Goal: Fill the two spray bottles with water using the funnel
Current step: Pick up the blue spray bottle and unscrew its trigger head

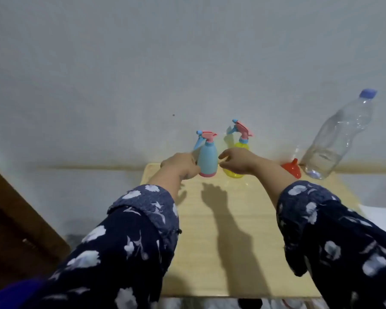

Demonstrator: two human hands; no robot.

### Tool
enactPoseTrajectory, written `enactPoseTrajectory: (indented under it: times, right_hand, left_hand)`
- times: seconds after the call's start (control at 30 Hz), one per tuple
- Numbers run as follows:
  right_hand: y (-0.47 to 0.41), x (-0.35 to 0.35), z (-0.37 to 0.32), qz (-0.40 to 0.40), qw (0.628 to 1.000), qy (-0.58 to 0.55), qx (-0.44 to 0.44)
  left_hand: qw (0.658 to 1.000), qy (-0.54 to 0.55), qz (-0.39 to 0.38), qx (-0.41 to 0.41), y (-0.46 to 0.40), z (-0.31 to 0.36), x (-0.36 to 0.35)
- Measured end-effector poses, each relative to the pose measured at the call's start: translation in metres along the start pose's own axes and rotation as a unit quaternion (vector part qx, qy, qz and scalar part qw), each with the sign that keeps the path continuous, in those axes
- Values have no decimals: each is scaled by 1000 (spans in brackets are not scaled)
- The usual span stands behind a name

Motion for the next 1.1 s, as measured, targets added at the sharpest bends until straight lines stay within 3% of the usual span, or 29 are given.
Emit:
enactPoseTrajectory:
  times: [0.2, 0.4, 0.53, 0.7, 0.97, 1.1]
  right_hand:
    - [-56, -26, 28, -7, 1000, -26, -13]
    - [-110, -41, 48, 92, 986, -133, 32]
    - [-133, -46, 52, 162, 955, -242, 61]
    - [-153, -56, 56, 190, 908, -367, 70]
    - [-154, -56, 51, 223, 867, -445, 28]
    - [-137, -48, 46, 233, 854, -464, 22]
  left_hand:
    - [995, 84, -41, 32, -44, 9, -50]
    - [980, 177, 51, 77, -100, 13, -99]
    - [969, 216, 96, 72, -124, 28, -104]
    - [963, 234, 108, 83, -148, 38, -116]
    - [942, 288, 153, 85, -137, 42, -122]
    - [925, 347, 121, 97, -109, 46, -123]
Point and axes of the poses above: each hand's wrist, its own y-axis away from the middle knuckle, its own x-axis out of the back of the hand, z = x × y, the point moved 3 cm from there along -y, towards the middle knuckle, and after that the axes turned 6 degrees about -y, right-handed, at the moved point
